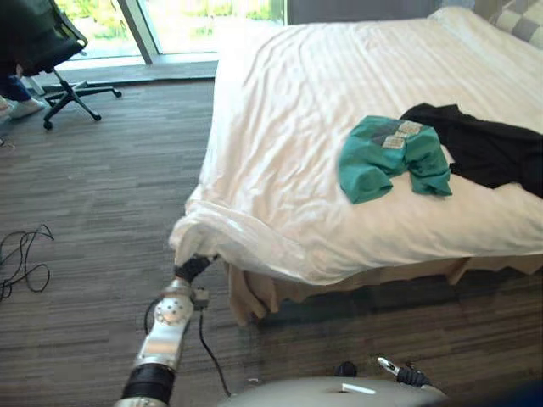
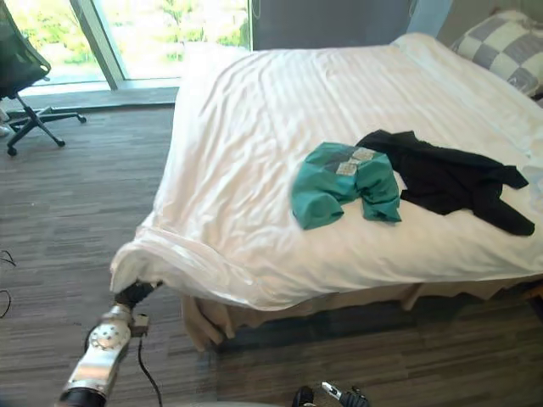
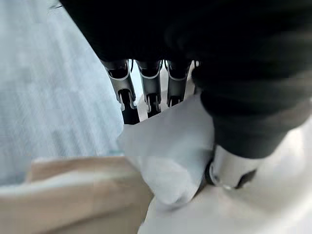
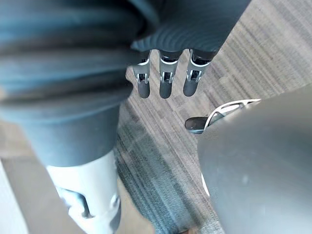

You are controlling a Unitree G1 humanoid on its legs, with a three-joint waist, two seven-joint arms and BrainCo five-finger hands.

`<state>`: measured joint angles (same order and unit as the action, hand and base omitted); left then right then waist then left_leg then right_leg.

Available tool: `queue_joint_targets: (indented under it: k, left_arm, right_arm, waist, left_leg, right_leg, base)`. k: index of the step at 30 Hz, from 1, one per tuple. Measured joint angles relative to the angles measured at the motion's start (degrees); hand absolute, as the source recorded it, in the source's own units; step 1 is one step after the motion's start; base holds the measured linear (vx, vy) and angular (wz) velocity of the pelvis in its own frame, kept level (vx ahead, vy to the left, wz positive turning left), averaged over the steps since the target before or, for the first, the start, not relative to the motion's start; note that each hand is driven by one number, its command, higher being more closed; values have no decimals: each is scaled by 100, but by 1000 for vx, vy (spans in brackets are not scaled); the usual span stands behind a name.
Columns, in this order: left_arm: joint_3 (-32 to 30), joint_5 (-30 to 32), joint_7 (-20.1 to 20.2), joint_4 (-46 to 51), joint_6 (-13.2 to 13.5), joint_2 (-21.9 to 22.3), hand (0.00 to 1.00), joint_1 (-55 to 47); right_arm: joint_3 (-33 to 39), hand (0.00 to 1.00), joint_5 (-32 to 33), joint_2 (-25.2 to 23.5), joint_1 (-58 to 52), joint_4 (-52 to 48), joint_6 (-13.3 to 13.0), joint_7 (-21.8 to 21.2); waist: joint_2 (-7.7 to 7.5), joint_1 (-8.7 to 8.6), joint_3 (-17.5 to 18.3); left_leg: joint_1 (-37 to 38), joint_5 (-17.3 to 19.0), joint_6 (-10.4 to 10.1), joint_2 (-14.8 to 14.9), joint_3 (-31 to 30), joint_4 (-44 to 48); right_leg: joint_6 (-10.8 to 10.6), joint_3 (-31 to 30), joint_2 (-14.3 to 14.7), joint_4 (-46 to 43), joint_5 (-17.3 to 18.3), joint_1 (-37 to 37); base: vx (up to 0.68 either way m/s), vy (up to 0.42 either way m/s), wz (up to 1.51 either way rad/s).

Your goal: Tidy the bed and pick cloth on bed and put in laundry

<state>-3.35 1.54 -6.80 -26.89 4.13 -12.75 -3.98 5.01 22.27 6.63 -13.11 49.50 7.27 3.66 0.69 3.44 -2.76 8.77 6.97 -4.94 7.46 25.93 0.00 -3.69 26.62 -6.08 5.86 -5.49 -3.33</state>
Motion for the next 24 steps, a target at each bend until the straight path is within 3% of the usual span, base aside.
queue_joint_targets:
  k: [6,8,10,11,15,16,18,21,22,24]
  left_arm:
    - [-675,-401,47,-1197,214,521,0,66]
    - [-862,-480,69,-1721,-18,628,0,51]
    - [-1271,-565,62,-2383,-588,793,0,-197]
    - [-1337,-621,52,-2445,-708,820,0,-277]
    - [-2218,-765,-23,-2700,-1696,960,0,-808]
    - [-2315,-751,-44,-2705,-1798,963,0,-865]
    - [-2721,-342,-43,-2772,-2211,1002,0,-1062]
    - [-2889,967,366,-2886,-2402,1084,0,-1194]
    - [-2886,1066,419,-2891,-2400,1118,0,-1226]
    - [-2823,1067,525,-2889,-2369,1251,0,-1261]
  right_arm:
    - [216,0,-4,-154,192,336,-121,-19]
    - [319,0,-11,-213,213,385,-151,-18]
    - [410,0,-13,-227,220,434,-154,-20]
    - [437,0,-14,-229,218,446,-154,-18]
    - [822,0,-7,-310,210,582,-155,23]
    - [850,0,3,-328,213,597,-158,49]
    - [915,0,146,-390,235,601,-219,167]
    - [921,0,410,-455,199,627,-462,468]
    - [920,0,462,-454,181,627,-535,529]
    - [961,0,561,-439,146,533,-1008,992]
  waist:
    - [-17,-90,11]
    - [-6,-90,11]
    - [-9,-88,10]
    - [-15,-87,11]
    - [-13,-77,-21]
    - [0,-68,-24]
    - [14,-56,-29]
    - [-5,-62,-28]
    - [-6,-69,-28]
    - [-4,-73,-27]
  left_leg:
    - [295,1,-1,-37,2,-13]
    - [375,1,-1,-46,2,-12]
    - [434,1,0,-50,-6,-17]
    - [439,1,0,-50,-13,-17]
    - [445,1,0,-49,-141,-17]
    - [447,2,0,-49,-140,-21]
    - [438,20,21,-57,-136,-130]
    - [450,18,24,-48,-97,-134]
    - [456,19,23,-40,-92,-135]
    - [431,33,3,6,53,-164]
  right_leg:
    - [0,204,-20,1,0,-296]
    - [0,241,-25,1,0,-364]
    - [0,264,-28,1,0,-415]
    - [0,275,-29,1,-1,-416]
    - [0,433,-44,3,0,-518]
    - [1,433,-45,3,0,-521]
    - [18,437,-36,4,50,-505]
    - [-7,430,-34,4,141,-500]
    - [-21,427,-27,4,167,-491]
    - [2,402,4,4,204,-404]
  base:
    - [26,17,-3]
    - [-2,3,-3]
    - [-1,2,4]
    - [-14,-1,9]
    - [-51,-6,19]
    - [-102,-4,13]
    - [-154,-16,3]
    - [-151,-40,-6]
    - [-116,-40,-10]
    - [-89,-28,-14]
